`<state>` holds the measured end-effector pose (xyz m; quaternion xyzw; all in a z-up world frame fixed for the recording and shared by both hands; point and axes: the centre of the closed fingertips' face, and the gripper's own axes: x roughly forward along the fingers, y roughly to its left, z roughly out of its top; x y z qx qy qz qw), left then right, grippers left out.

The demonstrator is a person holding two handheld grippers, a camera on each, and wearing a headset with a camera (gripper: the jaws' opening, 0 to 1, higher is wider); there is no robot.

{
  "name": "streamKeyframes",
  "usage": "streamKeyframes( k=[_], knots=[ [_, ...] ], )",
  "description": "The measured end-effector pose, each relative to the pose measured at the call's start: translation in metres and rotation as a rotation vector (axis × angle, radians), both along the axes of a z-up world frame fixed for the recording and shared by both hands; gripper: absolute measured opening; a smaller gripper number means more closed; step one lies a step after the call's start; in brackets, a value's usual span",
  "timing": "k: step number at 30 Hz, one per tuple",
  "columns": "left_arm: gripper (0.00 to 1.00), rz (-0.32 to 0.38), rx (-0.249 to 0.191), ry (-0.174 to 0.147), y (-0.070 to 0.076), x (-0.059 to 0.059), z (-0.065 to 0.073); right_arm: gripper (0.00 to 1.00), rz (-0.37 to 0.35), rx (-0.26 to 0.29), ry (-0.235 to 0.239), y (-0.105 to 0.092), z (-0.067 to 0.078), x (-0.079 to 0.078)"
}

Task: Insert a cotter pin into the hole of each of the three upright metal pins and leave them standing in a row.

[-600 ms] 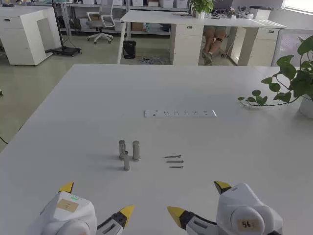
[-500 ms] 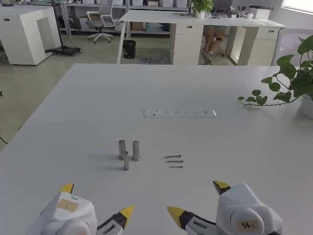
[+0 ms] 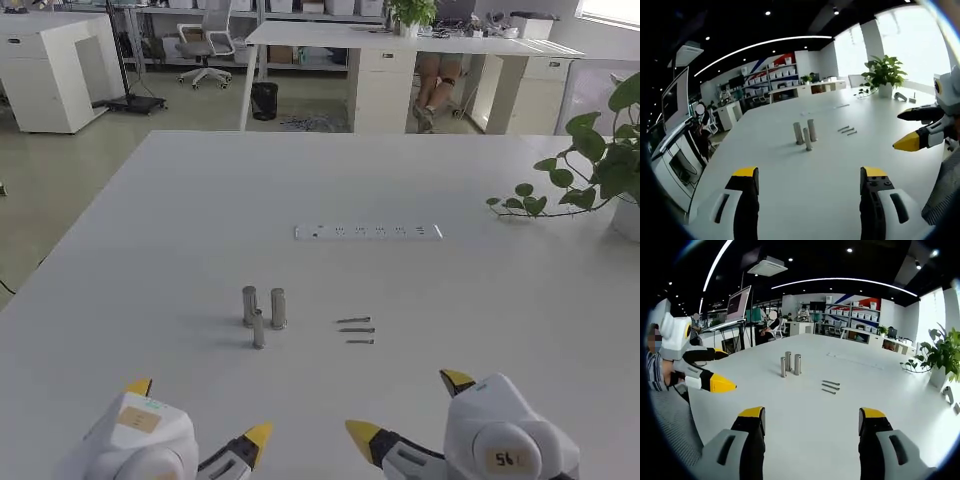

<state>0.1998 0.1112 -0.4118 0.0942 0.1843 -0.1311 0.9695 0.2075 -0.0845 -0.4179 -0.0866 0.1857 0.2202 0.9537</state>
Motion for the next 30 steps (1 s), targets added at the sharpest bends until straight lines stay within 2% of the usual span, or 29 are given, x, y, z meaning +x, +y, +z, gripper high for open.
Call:
streamKeyframes(
  k=[22,25,30],
  knots=[
    [0.81,0.0,-0.002,0.009,0.0,-0.0014,-0.0011,0.75,-0.009,0.021,-0.001,-0.0004,0.0022,0.0011],
    [0.81,-0.005,-0.001,-0.002,-0.0017,-0.0007,0.0008,0.74,-0.007,0.017,-0.007,-0.0003,0.0033,0.0014],
    [0.8,-0.002,0.0,0.002,-0.0015,-0.001,-0.0003,0.74,-0.007,0.014,-0.008,-0.0006,0.0033,0.001]
  ],
)
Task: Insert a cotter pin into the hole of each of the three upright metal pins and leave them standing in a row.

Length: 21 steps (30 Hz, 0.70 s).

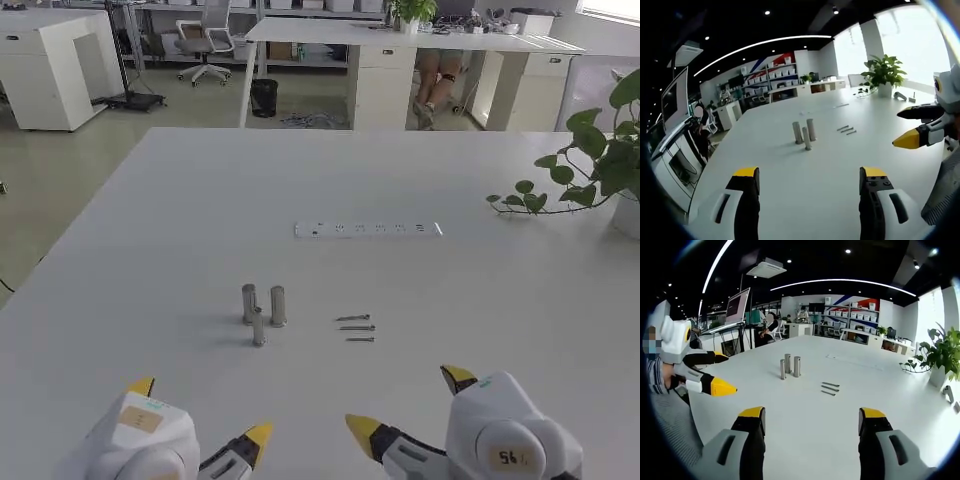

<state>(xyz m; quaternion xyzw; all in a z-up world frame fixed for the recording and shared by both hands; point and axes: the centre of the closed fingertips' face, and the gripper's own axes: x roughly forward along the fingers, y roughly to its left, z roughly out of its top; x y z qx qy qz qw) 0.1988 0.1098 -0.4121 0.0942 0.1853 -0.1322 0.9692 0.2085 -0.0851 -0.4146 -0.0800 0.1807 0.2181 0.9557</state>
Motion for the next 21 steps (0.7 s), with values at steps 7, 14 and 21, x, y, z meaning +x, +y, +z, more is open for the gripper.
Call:
streamKeyframes(
  k=[7,14,21],
  knots=[
    [0.8,0.003,0.002,0.004,0.0004,0.0003,-0.0012,0.74,0.003,0.001,0.005,0.0007,-0.0016,-0.0004],
    [0.8,0.004,-0.002,0.005,0.0005,0.0008,-0.0019,0.74,0.014,0.022,-0.003,0.0036,0.0014,-0.001],
    [0.8,0.0,-0.001,0.008,-0.0001,0.0001,-0.0024,0.74,0.01,0.033,0.0,0.0036,0.0017,-0.0011]
  ],
)
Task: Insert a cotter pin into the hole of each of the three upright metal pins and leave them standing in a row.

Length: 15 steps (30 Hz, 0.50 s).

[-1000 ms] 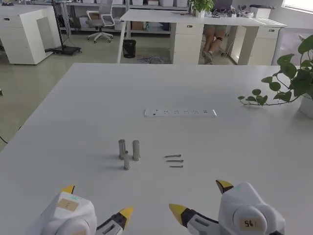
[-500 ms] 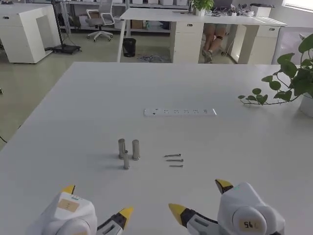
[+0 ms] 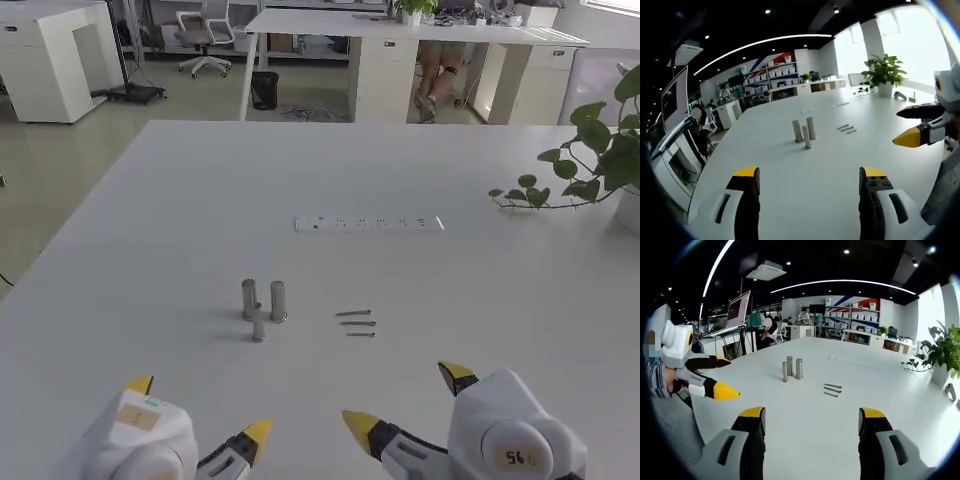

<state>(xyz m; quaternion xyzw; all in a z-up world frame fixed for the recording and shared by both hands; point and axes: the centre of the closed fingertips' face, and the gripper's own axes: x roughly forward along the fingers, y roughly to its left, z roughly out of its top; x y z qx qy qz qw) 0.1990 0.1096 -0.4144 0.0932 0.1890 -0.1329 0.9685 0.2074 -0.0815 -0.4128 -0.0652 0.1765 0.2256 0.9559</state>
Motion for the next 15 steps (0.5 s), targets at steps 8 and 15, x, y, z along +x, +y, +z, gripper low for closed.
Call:
streamKeyframes(
  k=[8,15],
  knots=[
    [0.77,0.002,-0.001,0.006,0.001,0.008,0.0,0.71,0.025,0.013,-0.008,0.007,0.005,-0.004],
    [0.63,-0.034,-0.019,0.007,-0.001,0.038,0.002,0.69,0.017,0.061,-0.005,0.008,0.013,-0.004]
  ],
)
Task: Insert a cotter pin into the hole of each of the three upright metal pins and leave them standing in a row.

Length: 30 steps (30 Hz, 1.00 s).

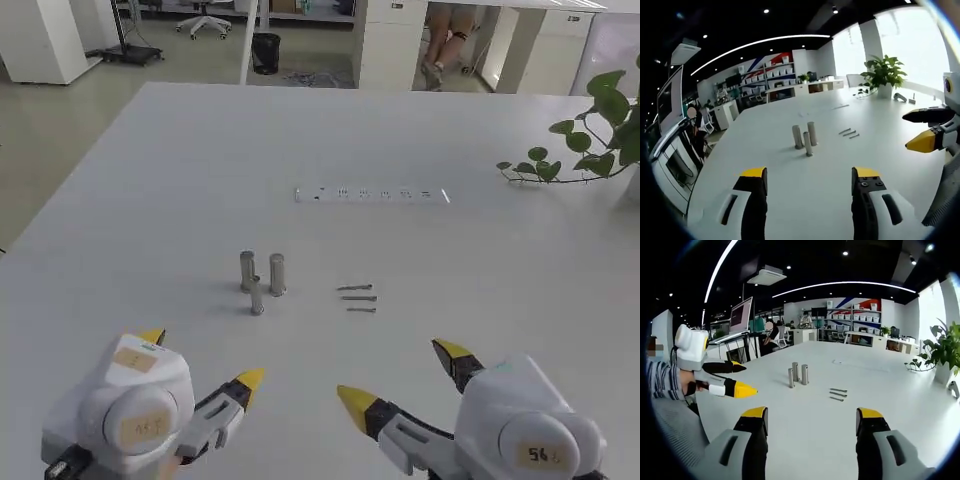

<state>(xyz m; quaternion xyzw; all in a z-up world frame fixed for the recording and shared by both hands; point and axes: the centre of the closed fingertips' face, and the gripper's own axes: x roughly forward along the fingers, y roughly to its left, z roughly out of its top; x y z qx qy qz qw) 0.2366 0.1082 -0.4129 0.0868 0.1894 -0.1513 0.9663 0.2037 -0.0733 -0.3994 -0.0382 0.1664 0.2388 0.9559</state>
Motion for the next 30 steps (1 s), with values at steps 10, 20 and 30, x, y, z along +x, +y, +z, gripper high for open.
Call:
streamKeyframes(
  k=[10,20,30],
  knots=[
    [0.55,-0.028,-0.052,0.011,-0.007,0.045,-0.006,0.66,0.002,0.046,0.068,0.001,-0.004,0.002],
    [0.42,-0.054,-0.071,0.03,-0.012,0.076,-0.022,0.66,0.013,0.072,0.081,0.006,0.001,0.008],
    [0.29,-0.141,-0.074,0.028,-0.027,0.097,-0.031,0.66,-0.007,0.078,0.116,-0.002,-0.011,0.015]
  ],
)
